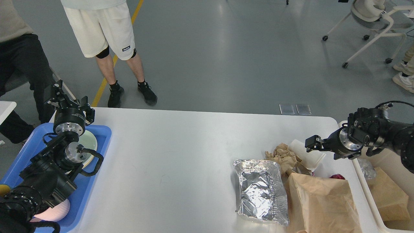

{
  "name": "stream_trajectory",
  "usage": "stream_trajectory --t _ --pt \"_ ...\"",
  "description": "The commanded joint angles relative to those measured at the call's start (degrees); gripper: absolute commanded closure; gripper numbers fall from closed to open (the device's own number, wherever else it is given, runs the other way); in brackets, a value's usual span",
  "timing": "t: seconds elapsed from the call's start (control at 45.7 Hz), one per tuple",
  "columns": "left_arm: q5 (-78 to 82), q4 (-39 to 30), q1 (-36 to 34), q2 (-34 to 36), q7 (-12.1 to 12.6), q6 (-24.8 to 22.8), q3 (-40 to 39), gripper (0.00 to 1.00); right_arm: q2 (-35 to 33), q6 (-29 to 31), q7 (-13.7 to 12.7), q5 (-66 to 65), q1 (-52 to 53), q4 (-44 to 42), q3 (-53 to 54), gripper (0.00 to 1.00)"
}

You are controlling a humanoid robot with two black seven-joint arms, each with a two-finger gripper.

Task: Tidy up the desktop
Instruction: 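Move the right gripper down toward the white paper cup, then grasp the white paper cup with the right gripper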

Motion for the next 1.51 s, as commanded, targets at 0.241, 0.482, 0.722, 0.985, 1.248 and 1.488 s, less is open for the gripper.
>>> stream_trajectory --t 0.241,0.482,0.722,0.985,1.248,1.488 --pt "0.0 0.0 0.0 0.0 0.0 0.0 0.0 0.04 0.0 -0.1 0.0 0.4 -4.1 -4.3 5.8 0.0" --pt "0.0 0.0 0.0 0.0 0.0 0.0 0.0 0.04 0.1 -1.9 0.1 0.4 -8.2 -7.8 9.1 0.0" --pt "0.0 0.0 0.0 0.0 0.0 0.0 0.0 0.04 0.5 -8.1 0.2 0.4 -10.8 -8.1 10.9 0.01" --pt "0.0 0.0 0.0 0.0 0.0 0.0 0.0 0.04 0.7 -9.5 0.2 0.5 -11.3 -8.1 11.1 0.17" --pt "0.0 0.0 0.0 0.0 0.0 0.0 0.0 0.04 0.9 -9.6 0.2 0.5 -11.4 -8.0 11.4 0.47" --pt "0.0 0.0 0.0 0.0 0.0 0.0 0.0 0.04 0.9 -9.3 0.1 0.5 -11.3 -7.9 11.4 0.87"
